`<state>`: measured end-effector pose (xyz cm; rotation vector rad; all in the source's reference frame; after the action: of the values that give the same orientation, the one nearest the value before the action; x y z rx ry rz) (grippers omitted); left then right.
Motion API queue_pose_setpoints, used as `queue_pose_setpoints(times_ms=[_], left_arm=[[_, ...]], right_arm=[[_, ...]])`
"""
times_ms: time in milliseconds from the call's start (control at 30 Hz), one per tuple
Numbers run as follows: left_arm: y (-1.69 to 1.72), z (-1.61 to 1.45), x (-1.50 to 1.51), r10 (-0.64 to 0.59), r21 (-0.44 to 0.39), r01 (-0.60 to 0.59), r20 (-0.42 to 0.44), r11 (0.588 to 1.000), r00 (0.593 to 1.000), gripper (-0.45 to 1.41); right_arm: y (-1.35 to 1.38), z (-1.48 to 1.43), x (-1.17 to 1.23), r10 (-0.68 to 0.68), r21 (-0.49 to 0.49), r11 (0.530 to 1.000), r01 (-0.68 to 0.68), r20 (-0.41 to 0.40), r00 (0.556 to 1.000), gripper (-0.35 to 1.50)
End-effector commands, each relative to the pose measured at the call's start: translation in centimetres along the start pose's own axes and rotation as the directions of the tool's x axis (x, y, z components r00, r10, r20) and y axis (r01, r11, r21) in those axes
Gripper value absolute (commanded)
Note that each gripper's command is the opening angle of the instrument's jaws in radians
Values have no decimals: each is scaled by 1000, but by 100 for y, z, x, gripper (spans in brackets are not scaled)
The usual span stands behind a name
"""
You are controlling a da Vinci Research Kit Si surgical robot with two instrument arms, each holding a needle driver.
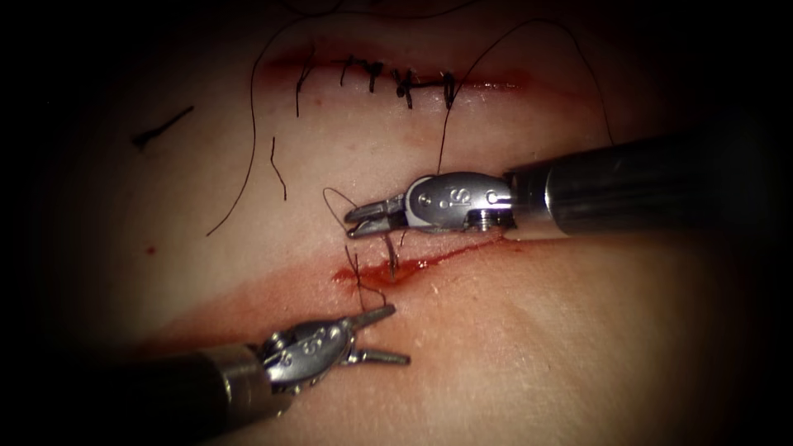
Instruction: Wound Closure
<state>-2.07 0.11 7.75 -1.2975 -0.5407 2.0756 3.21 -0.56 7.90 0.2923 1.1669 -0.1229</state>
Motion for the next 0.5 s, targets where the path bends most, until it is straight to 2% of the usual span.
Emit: queue_pose_setpoints(times_ms=[33,400,500], left_arm=[[1,9,-5,-2,-2,2,0,1000,1000,56],[-4,11,-6,1,-4,-1,0,1000,1000,51],[-19,11,-7,-7,-1,7,0,1000,1000,37]], right_arm=[[-1,5,1,3,3,1000,-3,-4,1000,-35],[16,-8,17,21,-12,1000,-21,-20,1000,-35],[16,-9,19,22,-16,1000,-23,-28,999,-35]])
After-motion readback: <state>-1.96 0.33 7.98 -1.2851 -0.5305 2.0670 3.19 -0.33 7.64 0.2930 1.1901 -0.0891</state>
